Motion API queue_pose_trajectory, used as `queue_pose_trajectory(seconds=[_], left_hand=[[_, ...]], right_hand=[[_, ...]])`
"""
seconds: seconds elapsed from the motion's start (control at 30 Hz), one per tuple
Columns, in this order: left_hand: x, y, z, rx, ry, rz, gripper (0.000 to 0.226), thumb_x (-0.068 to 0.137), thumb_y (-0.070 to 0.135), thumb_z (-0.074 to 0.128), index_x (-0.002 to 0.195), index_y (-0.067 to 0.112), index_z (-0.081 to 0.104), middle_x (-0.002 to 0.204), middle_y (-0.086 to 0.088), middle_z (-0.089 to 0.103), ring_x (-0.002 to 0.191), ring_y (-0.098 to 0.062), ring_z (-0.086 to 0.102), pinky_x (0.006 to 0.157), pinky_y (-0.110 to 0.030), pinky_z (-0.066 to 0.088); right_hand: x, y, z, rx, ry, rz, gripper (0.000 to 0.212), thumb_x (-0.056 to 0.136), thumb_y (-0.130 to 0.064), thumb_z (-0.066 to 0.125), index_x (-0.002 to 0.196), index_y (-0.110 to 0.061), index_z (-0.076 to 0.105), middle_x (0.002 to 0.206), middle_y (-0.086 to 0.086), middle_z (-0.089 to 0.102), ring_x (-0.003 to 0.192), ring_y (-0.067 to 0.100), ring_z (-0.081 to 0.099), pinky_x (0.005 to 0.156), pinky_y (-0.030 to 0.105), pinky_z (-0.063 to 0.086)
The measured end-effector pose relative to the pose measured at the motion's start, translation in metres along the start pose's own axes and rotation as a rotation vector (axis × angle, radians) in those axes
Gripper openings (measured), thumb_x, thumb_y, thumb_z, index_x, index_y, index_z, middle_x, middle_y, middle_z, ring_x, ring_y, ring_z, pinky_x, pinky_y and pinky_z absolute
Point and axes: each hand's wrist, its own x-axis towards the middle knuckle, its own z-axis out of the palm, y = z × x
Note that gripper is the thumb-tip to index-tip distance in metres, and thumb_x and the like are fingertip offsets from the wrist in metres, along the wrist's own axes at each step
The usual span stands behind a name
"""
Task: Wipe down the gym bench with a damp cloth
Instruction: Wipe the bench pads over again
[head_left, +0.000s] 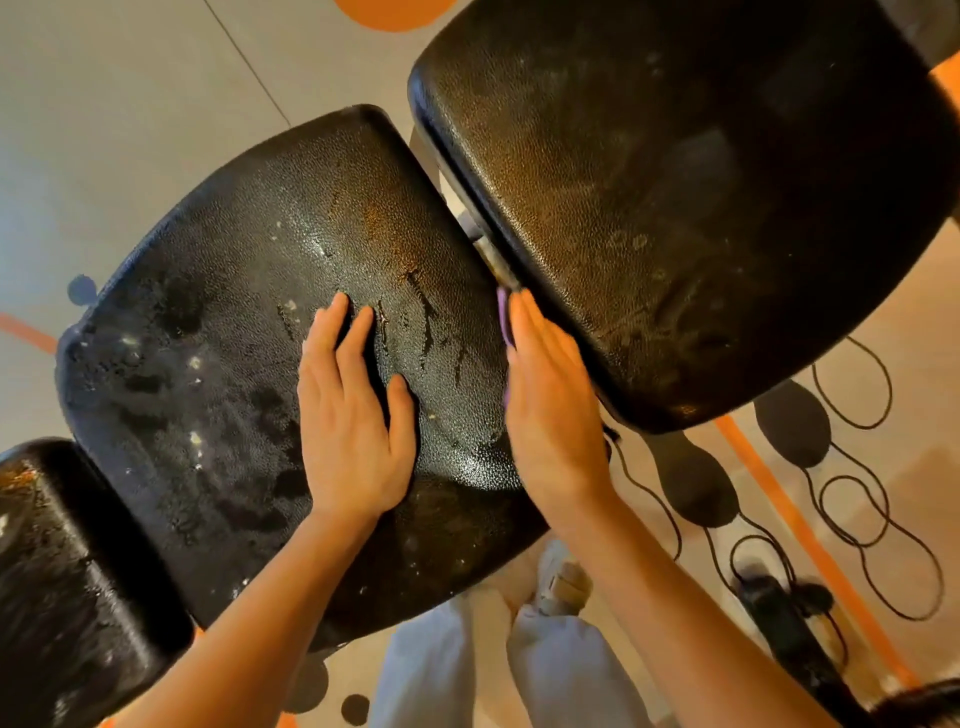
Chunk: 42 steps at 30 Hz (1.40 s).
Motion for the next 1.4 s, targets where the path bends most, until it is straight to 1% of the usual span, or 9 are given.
queue_pose_trajectory(seconds=[0.2,0.3,0.5,0.63,0.8,0.87,1.0,1.17,1.4], left_hand=[[-0.001,-0.003,-0.001,-0.015,0.000,0.017,0.055,0.097,0.027,0.044,0.146,0.006,0.034,0.158,-0.011,0.025,0.149,-0.025,0.018,0.123,-0.037,0.015],[-0.001,-0.004,-0.001,-0.018,0.006,0.027,0.054,0.097,0.026,0.045,0.146,0.005,0.033,0.157,-0.012,0.025,0.149,-0.025,0.018,0.123,-0.037,0.015],[-0.003,-0.006,0.001,-0.007,0.005,0.066,0.055,0.099,0.026,0.042,0.147,0.002,0.031,0.157,-0.016,0.025,0.149,-0.027,0.019,0.123,-0.039,0.016],[-0.002,-0.013,-0.001,-0.081,-0.040,0.073,0.058,0.099,0.030,0.044,0.149,0.004,0.028,0.159,-0.014,0.020,0.149,-0.026,0.016,0.123,-0.030,0.009],[0.000,-0.047,-0.028,-0.171,-0.195,0.263,0.056,0.100,0.026,0.043,0.150,0.008,0.026,0.161,-0.007,0.017,0.151,-0.021,0.011,0.124,-0.039,0.012],[-0.001,-0.072,-0.037,-0.144,-0.209,0.367,0.053,0.100,0.023,0.042,0.149,0.007,0.029,0.159,-0.009,0.023,0.150,-0.024,0.017,0.123,-0.045,0.015],[-0.001,-0.107,-0.040,-0.051,-0.228,0.457,0.055,0.098,0.026,0.039,0.149,0.006,0.030,0.158,-0.010,0.025,0.149,-0.026,0.019,0.123,-0.044,0.014],[-0.001,-0.110,-0.039,-0.062,-0.192,0.486,0.055,0.097,0.024,0.040,0.147,0.002,0.033,0.157,-0.013,0.028,0.148,-0.028,0.022,0.120,-0.048,0.021],[-0.002,-0.112,-0.039,0.031,-0.192,0.541,0.055,0.100,0.027,0.032,0.147,-0.001,0.030,0.156,-0.018,0.027,0.148,-0.032,0.020,0.121,-0.048,0.019]], right_hand=[[-0.074,0.025,-0.020,-0.016,0.155,0.031,0.047,0.097,-0.020,0.032,0.141,-0.011,0.042,0.130,-0.011,0.040,0.111,0.026,0.056,0.098,0.040,0.046],[-0.059,0.011,-0.011,-0.027,0.245,0.083,0.043,0.094,-0.013,0.038,0.135,-0.006,0.050,0.116,-0.001,0.051,0.093,0.029,0.056,0.080,0.049,0.054],[-0.081,0.006,0.017,-0.277,0.365,0.120,0.039,0.090,-0.004,0.046,0.126,-0.006,0.060,0.129,0.014,0.054,0.112,0.031,0.049,0.082,0.045,0.054],[-0.110,-0.028,0.044,-0.438,0.295,0.076,0.044,0.091,-0.020,0.037,0.124,-0.007,0.061,0.125,0.014,0.057,0.108,0.029,0.052,0.079,0.039,0.055],[-0.093,-0.008,0.025,-0.507,0.191,-0.038,0.044,0.098,-0.025,0.034,0.134,-0.006,0.052,0.147,0.011,0.045,0.138,0.028,0.036,0.114,0.044,0.029],[-0.077,0.000,0.026,-0.440,0.239,0.068,0.048,0.101,-0.027,0.026,0.141,-0.005,0.043,0.151,0.010,0.038,0.143,0.027,0.030,0.119,0.043,0.014],[-0.074,-0.029,0.061,-0.521,0.412,0.385,0.057,0.101,-0.037,0.022,0.148,-0.005,0.030,0.155,0.014,0.028,0.146,0.030,0.022,0.120,0.046,0.015],[-0.142,-0.055,0.098,-0.658,0.174,0.148,0.058,0.095,-0.033,0.028,0.145,-0.005,0.034,0.153,0.015,0.032,0.143,0.031,0.027,0.117,0.043,0.012],[-0.092,-0.044,0.084,-0.426,0.467,0.428,0.054,0.098,-0.021,0.031,0.149,-0.008,0.021,0.158,0.013,0.020,0.147,0.031,0.017,0.121,0.046,0.012]])
